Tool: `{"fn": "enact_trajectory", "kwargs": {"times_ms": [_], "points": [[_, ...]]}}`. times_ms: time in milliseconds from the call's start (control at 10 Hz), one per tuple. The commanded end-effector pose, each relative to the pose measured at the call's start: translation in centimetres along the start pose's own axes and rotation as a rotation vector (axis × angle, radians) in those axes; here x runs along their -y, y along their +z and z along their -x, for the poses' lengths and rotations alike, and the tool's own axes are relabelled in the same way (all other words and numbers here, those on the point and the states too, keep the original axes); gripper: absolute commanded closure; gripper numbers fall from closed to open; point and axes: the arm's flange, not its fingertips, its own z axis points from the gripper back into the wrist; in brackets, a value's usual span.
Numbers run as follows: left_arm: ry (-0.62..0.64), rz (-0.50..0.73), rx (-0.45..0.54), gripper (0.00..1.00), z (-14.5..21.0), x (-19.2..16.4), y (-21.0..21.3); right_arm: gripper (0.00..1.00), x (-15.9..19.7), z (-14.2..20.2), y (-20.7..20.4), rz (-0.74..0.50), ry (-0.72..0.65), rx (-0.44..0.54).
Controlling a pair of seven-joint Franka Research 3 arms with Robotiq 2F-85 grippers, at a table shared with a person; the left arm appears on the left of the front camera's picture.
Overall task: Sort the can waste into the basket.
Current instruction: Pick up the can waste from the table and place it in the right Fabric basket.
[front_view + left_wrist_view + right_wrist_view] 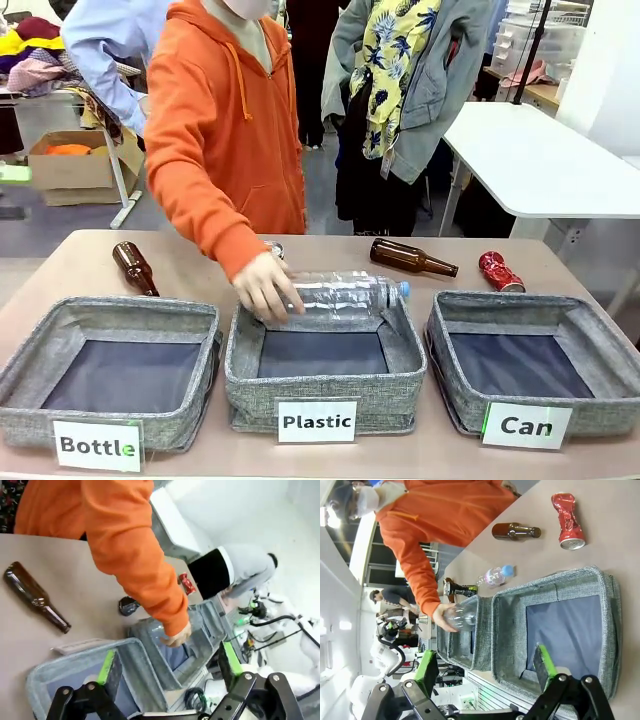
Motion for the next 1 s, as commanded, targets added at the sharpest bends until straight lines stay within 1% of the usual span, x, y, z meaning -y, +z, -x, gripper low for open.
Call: {"fn": "enact_trajectory", "kwargs": {"times_ms": [0, 100, 200, 400, 500, 700, 800, 900], "points": [[0.044, -0.020, 0.031, 0.00, -1.1, -2.0, 2.1, 0.00, 0.1, -0.3, 0.0, -0.028, 0.027, 0.020], [0.073, -0.027, 0.082, 0.00, -0.7, -2.9, 4.3, 0.00, 0.1, -0.3, 0.0, -0.028, 0.027, 0.020], [0.112, -0.034, 0.171, 0.00, 0.6, -4.0, 7.6, 0.00, 0.1, -0.3, 0.0, -0.028, 0.027, 0.020], [0.218, -0.047, 0.365, 0.00, 5.2, -6.0, 13.4, 0.00, 0.1, -0.3, 0.0, -0.028, 0.027, 0.020], [0.226, -0.047, 0.387, 0.00, 6.1, -6.3, 14.2, 0.00, 0.1, -0.3, 0.0, -0.028, 0.027, 0.020], [0.240, -0.053, 0.353, 0.00, 6.1, -6.5, 13.6, 0.00, 0.1, -0.3, 0.0, -0.028, 0.027, 0.020], [0.219, -0.067, 0.316, 0.00, 5.2, -6.2, 12.4, 0.00, 0.1, -0.3, 0.0, -0.028, 0.027, 0.020], [0.165, -0.072, 0.223, 0.00, 3.7, -5.4, 10.0, 0.00, 0.1, -0.3, 0.0, -0.028, 0.027, 0.020]]}}
